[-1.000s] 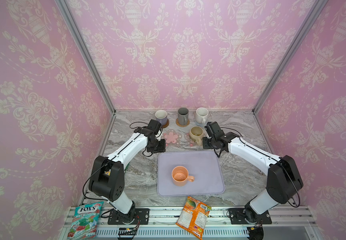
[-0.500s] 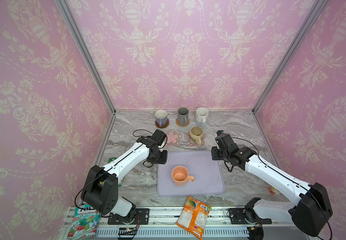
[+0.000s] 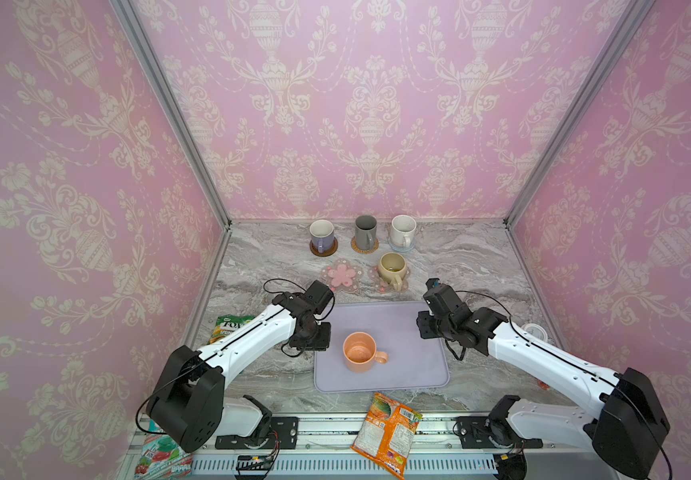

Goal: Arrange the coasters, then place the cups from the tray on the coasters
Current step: 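Move the left and right grippers down around the orange mug on the tray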

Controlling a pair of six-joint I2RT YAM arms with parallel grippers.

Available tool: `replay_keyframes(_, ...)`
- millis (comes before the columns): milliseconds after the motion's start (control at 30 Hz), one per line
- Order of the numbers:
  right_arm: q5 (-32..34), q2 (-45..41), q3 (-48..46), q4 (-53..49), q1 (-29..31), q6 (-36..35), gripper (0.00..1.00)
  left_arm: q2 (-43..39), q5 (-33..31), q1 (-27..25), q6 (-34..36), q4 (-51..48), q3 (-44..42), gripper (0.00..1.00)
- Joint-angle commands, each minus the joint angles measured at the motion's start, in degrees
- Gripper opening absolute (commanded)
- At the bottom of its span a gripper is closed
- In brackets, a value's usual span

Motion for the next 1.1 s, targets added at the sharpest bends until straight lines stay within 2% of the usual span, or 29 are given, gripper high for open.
replay_keyframes(0, -2.7, 1.7, -0.5, 2.8, 1.0, 1.5, 0.44, -1.1, 3.5, -1.7, -3.8, 3.3, -3.1, 0.38)
replay_keyframes(700, -8.8, 10.2, 0.4, 7.0, 3.7, 2.0, 0.45, -2.7, 16.3, -7.6, -12.2, 16.5, -12.5, 0.39)
replay_keyframes(1067, -10.4, 12.8, 0.5, 7.9, 5.8, 2.6, 0.45, -2.0, 22.2, -8.0, -21.0, 35.0, -17.7, 0.39)
